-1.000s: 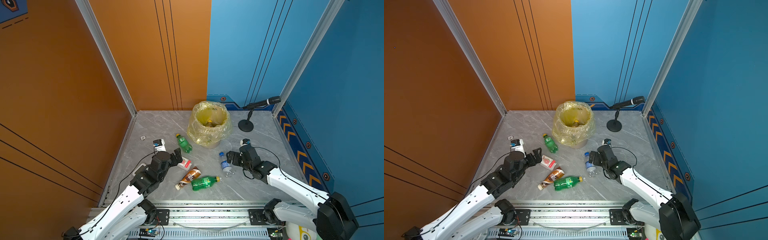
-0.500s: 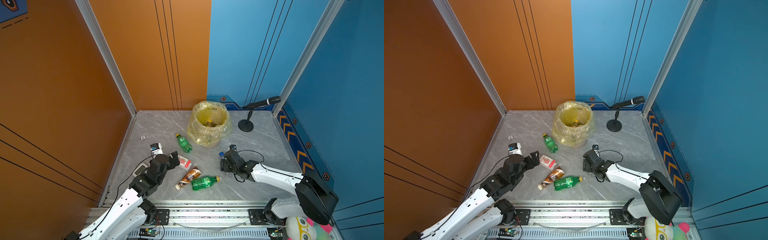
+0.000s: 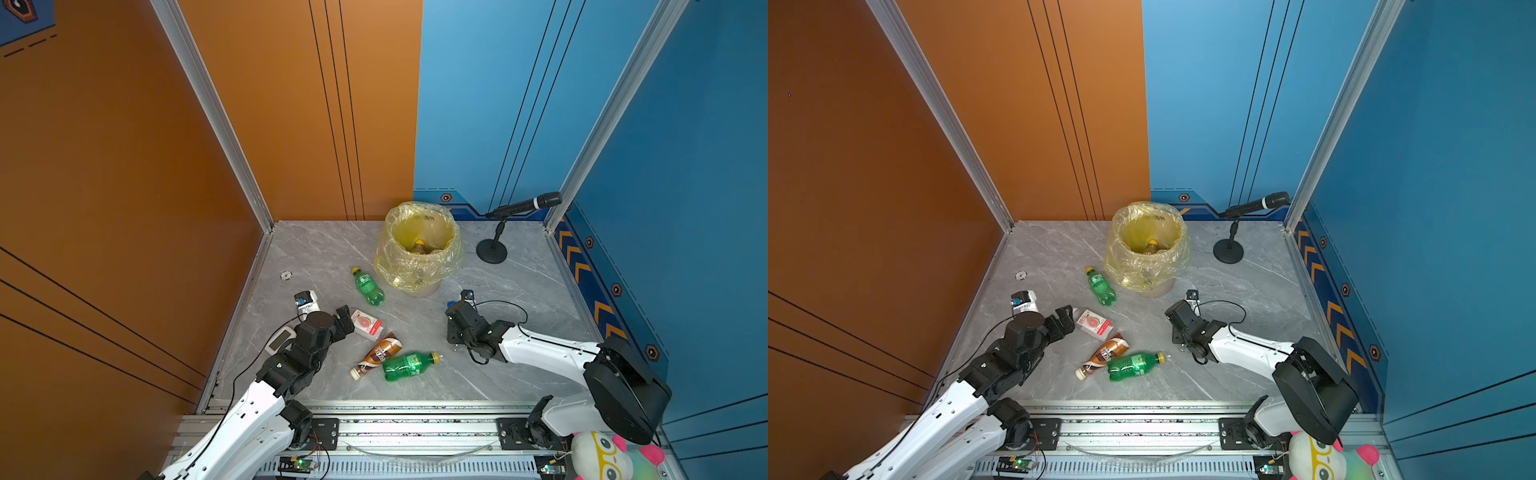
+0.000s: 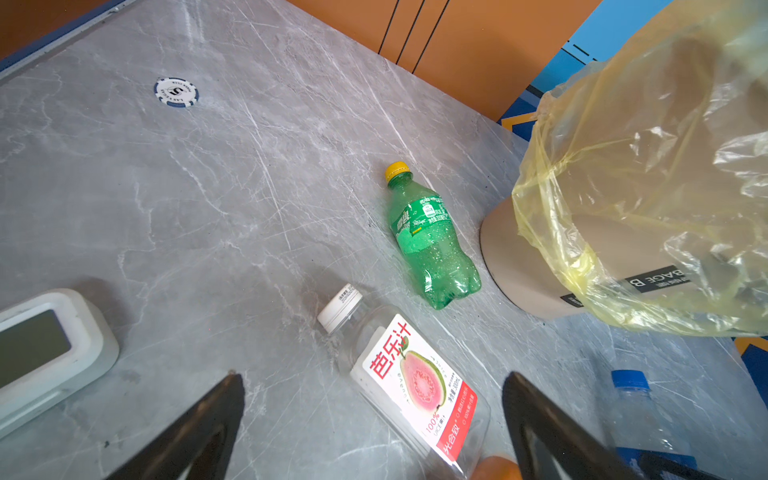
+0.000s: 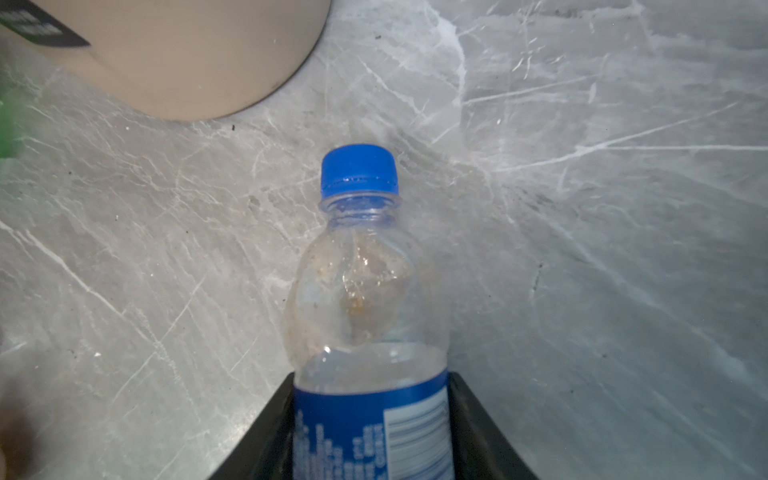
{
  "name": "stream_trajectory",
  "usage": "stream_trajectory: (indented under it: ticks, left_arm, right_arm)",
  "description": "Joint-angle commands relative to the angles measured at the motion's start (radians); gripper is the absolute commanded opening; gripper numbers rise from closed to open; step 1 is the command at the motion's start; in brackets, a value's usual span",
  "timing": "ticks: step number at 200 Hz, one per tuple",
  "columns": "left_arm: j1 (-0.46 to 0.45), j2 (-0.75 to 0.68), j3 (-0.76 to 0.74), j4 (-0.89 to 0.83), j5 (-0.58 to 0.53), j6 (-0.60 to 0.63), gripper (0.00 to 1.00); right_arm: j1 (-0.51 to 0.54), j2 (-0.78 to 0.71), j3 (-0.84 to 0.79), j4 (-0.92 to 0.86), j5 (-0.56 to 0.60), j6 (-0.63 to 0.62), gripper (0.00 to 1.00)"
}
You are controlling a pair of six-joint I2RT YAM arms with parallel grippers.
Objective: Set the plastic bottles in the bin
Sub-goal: 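Lift the second water bottle with the right gripper and drop it into the bin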
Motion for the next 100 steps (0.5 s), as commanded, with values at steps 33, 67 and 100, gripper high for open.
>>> stream_trajectory:
  ticks: [33,67,100]
  left_arm:
    - [0.033,-0.026,-0.033,-0.028,0.032,-0.03,0.98]
    - [0.046,-0.055,-0.061,-0.037,0.046,-0.05,0.97]
    - [0.066,-0.088,-0.094,-0.039,0.063,-0.07,0.98]
  right_arm:
    - [-0.016,-0.311,0.01,-0.091,0.164,-0.03,0.51]
    - [-0.03,-0.476,0.073,-0.062,0.227,-0.126,0.52]
    - [-0.085,-0.458,0.167,0.009,0.226,-0.205,0.52]
